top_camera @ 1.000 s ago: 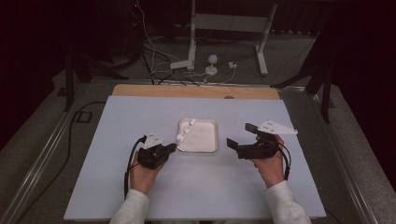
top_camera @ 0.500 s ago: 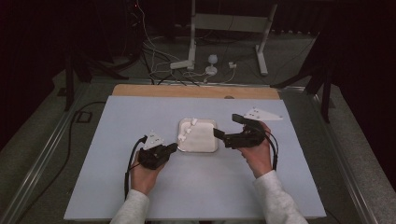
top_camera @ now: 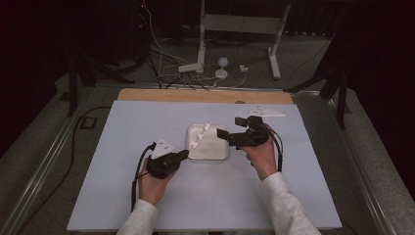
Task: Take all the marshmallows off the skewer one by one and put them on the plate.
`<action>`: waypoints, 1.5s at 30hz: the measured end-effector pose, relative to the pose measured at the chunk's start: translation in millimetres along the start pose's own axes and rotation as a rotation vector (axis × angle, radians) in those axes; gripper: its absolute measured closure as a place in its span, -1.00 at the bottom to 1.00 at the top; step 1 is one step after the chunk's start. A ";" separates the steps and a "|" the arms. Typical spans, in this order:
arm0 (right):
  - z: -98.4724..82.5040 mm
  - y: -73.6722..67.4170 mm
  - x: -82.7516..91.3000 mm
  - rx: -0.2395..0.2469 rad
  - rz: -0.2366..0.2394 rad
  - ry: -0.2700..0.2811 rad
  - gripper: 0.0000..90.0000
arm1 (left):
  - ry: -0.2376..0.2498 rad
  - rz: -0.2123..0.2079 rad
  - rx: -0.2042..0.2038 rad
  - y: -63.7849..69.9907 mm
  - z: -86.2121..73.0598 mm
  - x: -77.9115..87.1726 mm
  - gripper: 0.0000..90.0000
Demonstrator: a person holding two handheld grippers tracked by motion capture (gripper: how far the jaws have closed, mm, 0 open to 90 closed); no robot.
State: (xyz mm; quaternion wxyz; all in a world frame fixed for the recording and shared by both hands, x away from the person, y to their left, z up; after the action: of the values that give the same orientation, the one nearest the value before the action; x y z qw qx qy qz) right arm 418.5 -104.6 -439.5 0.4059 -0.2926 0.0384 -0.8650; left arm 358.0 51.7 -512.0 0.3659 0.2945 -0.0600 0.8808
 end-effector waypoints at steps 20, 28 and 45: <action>-10.3 -14.5 -34.6 -0.218 0.179 -0.104 0.31 | 0.046 -0.031 -0.049 15.8 8.8 1.6 1.00; -10.4 -14.7 -36.6 -0.276 0.198 -0.108 0.60 | 0.056 -0.041 -0.069 18.3 9.0 1.3 1.00; 1.5 -15.2 -25.4 -0.268 0.203 -0.039 0.77 | 0.030 -0.009 -0.123 15.9 3.3 0.0 1.00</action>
State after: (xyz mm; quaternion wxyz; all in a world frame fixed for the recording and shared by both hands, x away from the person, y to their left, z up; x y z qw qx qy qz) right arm 421.7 -75.8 -445.8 0.4492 -0.3554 0.1750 -0.8008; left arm 348.7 39.1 -507.5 0.3883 0.2586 -0.1075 0.8780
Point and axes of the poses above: each handheld gripper's, and its own axes: x roughly backward along the jaws, z roughly out of its top, y roughly to its right, the point moved 10 cm from there along -x, roughly forward along the jaws, and after that the axes turned 5 degrees about -y, right-handed, at the moved point
